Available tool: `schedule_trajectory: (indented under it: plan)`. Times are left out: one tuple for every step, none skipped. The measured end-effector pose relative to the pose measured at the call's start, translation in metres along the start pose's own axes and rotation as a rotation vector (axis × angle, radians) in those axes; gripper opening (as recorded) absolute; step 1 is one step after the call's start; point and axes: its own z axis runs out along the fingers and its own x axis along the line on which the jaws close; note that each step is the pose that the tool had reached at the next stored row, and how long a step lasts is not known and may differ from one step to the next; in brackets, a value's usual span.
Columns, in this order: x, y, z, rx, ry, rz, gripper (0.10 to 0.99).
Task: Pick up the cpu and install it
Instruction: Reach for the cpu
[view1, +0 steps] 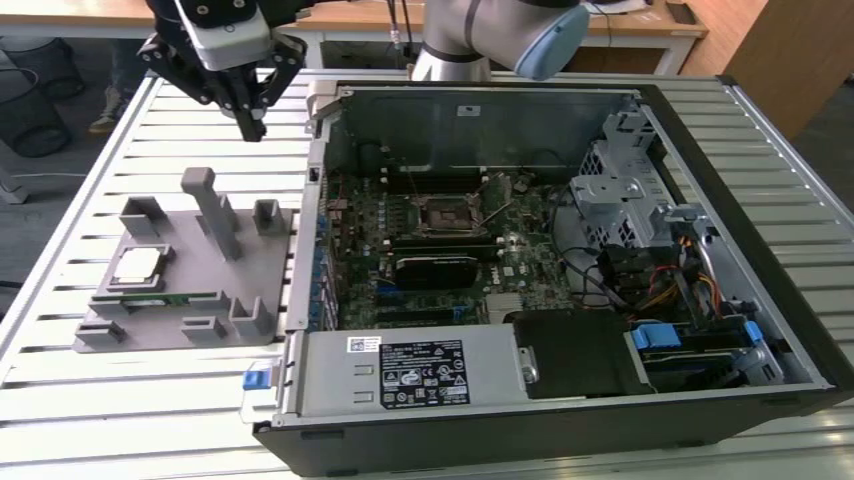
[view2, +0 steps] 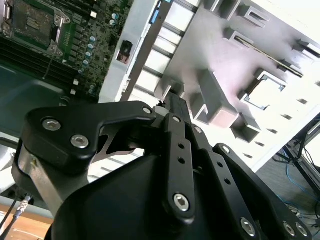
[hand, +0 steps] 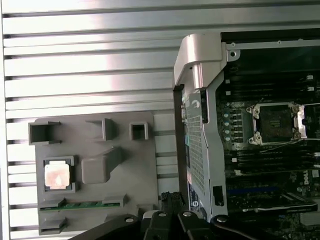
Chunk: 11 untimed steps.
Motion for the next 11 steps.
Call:
schedule_trajectory:
  plan:
    - [0.0031, -0.0002, 0.0000, 0.000, -0.0001, 0.000, 0.106]
    - [0.0067, -0.0005, 0.0000, 0.000, -0.0001, 0.000, 0.106]
    - [0.0104, -0.0007, 0.0000, 0.000, -0.0001, 0.000, 0.106]
    - [0.0139, -0.0008, 0.0000, 0.000, -0.0001, 0.000, 0.106]
    - [0.0175, -0.0009, 0.0001, 0.000, -0.0001, 0.000, 0.106]
    - [0.0209, -0.0009, 0.0001, 0.000, -0.0001, 0.000, 0.106]
    - [0.0244, -0.0010, 0.0001, 0.000, 0.0000, 0.000, 0.106]
    - [0.0277, -0.0011, 0.0001, 0.000, -0.0001, 0.000, 0.106]
    - [0.0310, -0.0011, 0.0001, 0.000, -0.0001, 0.000, 0.106]
    - [0.0343, -0.0011, 0.0002, 0.000, -0.0001, 0.000, 0.106]
    - [0.0374, -0.0011, 0.0002, 0.000, -0.0001, 0.000, 0.106]
